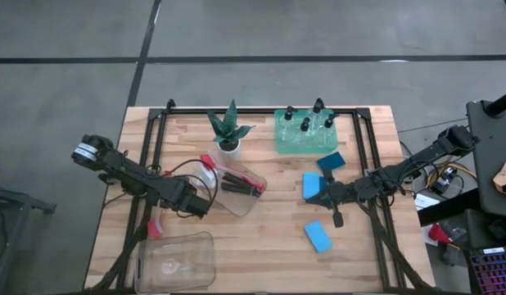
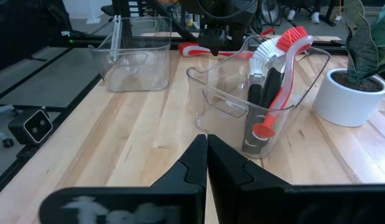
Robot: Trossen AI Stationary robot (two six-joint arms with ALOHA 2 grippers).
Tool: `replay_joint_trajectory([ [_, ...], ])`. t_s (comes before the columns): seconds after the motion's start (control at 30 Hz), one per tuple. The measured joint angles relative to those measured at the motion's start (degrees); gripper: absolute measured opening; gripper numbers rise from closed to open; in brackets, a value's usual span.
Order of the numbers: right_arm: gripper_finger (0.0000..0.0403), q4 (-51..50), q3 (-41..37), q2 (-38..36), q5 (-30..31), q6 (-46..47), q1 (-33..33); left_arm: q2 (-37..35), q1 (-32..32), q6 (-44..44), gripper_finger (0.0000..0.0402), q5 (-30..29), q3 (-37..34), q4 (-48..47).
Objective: Pick & Place Kitchen Sink Supplies
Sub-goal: Put the orange dish brush into the top transparent bin
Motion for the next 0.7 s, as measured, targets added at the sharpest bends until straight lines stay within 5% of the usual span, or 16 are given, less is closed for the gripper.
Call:
replay_joint_trajectory([
  [0.7, 0.0009, 0.0, 0.0, 0.0, 0.0, 0.0, 0.0, 0.0, 0.0, -0.3, 0.0202, 0.8, 0.0, 0.5],
])
